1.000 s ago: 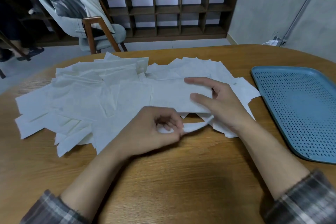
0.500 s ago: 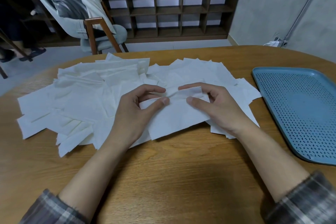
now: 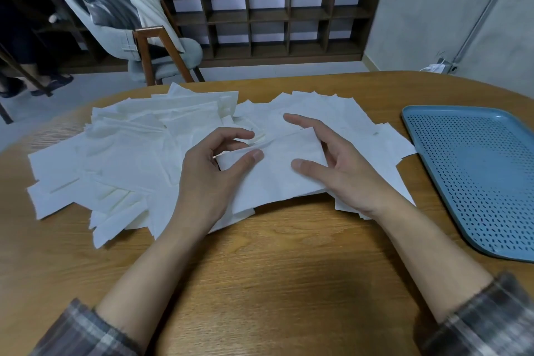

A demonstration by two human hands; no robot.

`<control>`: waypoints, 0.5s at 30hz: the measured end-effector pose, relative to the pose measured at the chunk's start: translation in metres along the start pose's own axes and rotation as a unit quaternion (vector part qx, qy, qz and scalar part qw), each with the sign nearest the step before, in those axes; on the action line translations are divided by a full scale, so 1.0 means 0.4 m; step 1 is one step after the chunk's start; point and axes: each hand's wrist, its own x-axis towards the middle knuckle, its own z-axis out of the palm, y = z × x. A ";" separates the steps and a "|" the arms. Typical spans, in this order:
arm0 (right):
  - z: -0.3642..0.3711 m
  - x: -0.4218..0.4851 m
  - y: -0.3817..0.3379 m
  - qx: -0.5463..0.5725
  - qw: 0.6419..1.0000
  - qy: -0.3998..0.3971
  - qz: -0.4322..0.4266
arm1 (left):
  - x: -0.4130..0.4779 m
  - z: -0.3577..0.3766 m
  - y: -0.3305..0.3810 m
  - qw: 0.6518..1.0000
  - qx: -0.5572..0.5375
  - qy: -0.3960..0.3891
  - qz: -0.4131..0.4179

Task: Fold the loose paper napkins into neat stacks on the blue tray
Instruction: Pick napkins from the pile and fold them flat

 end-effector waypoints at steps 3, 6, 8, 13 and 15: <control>0.002 0.000 -0.002 -0.011 1.000 -0.001 -0.008 | 0.000 0.001 -0.002 1.000 0.015 0.016 0.007; 0.002 -0.001 -0.007 -0.031 0.999 0.004 -0.031 | 0.002 0.002 -0.006 0.999 0.016 0.038 -0.001; 0.001 -0.001 -0.010 -0.017 0.999 0.011 -0.041 | 0.003 0.001 -0.011 0.998 0.010 0.055 -0.011; -0.011 -0.001 -0.010 0.155 0.988 -0.002 -0.026 | 0.009 0.001 0.000 0.997 -0.035 0.022 -0.066; -0.012 0.001 -0.010 0.173 0.985 0.005 -0.020 | 0.008 0.008 0.014 0.978 -0.157 -0.042 -0.132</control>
